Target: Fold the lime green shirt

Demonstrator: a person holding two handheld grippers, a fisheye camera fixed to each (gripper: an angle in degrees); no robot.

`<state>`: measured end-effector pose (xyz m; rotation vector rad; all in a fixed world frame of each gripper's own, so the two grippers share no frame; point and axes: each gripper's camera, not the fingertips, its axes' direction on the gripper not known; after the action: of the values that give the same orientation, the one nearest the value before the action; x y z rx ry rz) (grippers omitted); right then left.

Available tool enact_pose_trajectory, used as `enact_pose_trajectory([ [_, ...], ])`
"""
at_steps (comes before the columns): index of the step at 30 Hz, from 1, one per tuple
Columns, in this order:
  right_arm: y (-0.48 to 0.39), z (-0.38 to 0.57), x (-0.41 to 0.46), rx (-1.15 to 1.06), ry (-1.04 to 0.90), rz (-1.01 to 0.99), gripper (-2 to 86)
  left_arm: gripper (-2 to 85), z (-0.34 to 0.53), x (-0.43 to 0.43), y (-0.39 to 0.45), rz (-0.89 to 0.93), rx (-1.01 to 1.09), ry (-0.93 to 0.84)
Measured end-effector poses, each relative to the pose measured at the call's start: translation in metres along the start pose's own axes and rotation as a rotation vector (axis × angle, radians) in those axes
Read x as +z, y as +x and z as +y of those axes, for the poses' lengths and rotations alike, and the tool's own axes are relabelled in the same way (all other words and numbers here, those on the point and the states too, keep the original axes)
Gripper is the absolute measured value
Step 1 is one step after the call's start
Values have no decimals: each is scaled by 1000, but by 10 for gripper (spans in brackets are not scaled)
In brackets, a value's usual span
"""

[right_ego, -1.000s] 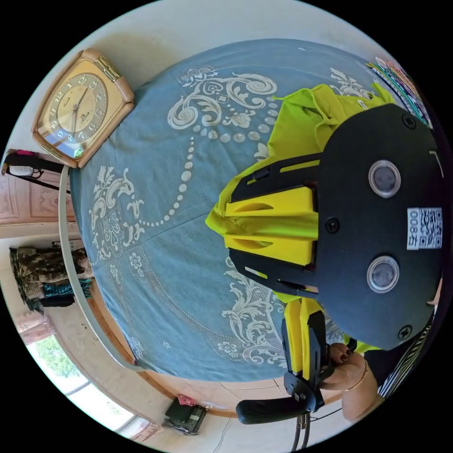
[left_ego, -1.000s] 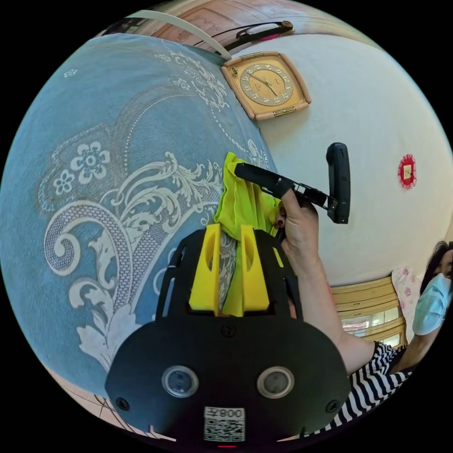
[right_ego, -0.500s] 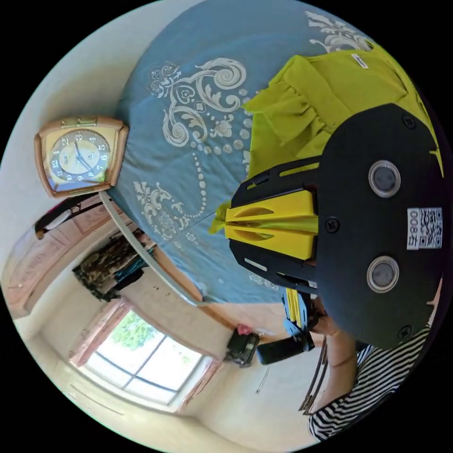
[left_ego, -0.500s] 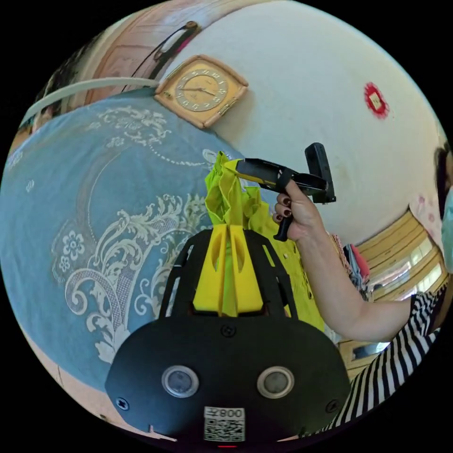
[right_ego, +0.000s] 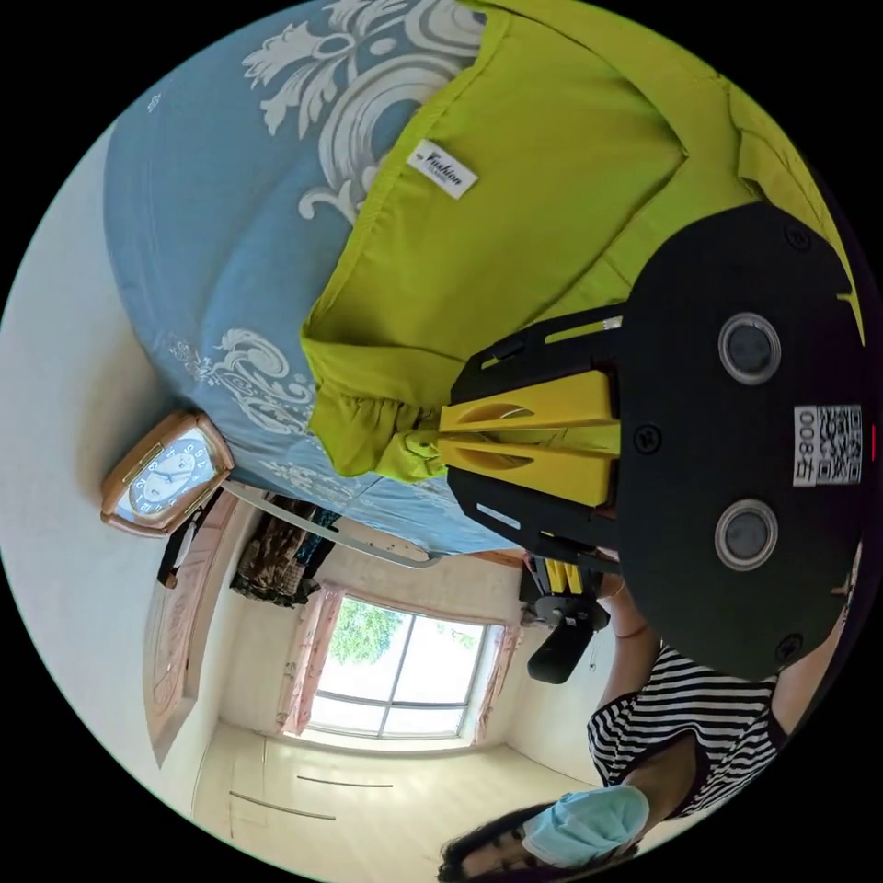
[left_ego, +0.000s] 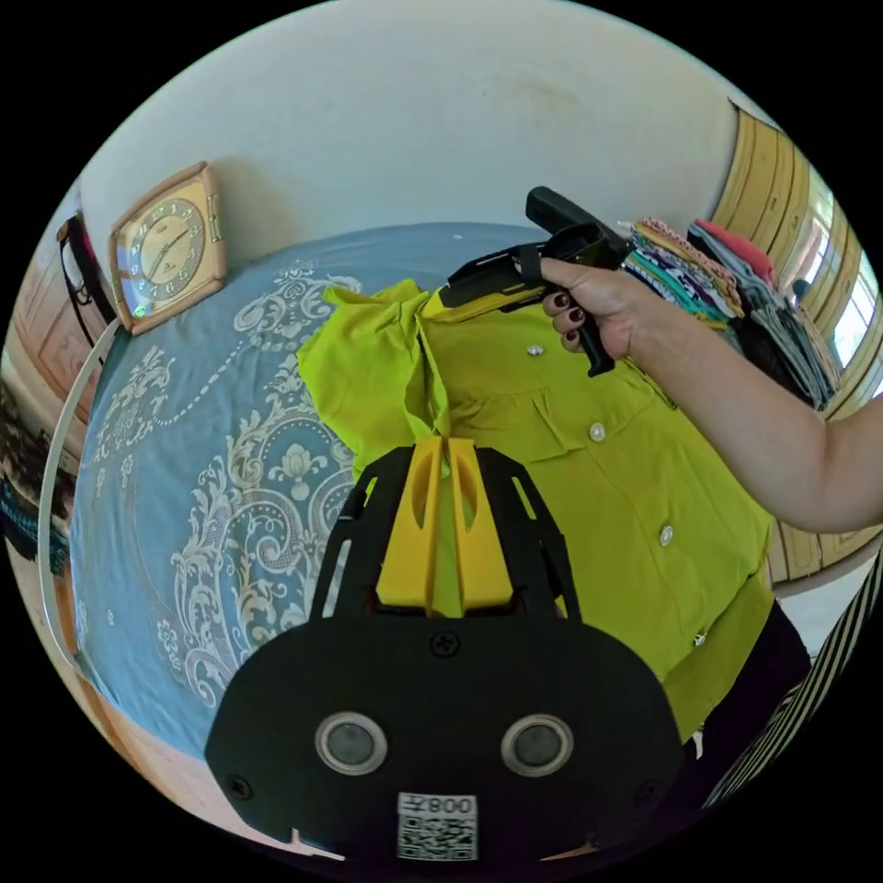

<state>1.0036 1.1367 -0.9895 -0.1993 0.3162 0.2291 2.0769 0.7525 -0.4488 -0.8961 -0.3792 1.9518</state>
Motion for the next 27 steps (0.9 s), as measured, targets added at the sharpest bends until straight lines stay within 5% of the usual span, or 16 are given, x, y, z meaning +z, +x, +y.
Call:
enact_pose_trajectory([
  [7,-31,6,-37,-65,104,191,18,18,15,35,51,-63,135,-116],
  [16,-62,-29,42,-188,-123,409,3,28,24,60,77,-58,141,-138],
  [23,-46,-30,30,-145,-53,310,1,23,24,46,70,-61,44,-16],
  [27,-63,-18,16,-166,36,341,1,12,17,85,57,-24,-7,-149],
])
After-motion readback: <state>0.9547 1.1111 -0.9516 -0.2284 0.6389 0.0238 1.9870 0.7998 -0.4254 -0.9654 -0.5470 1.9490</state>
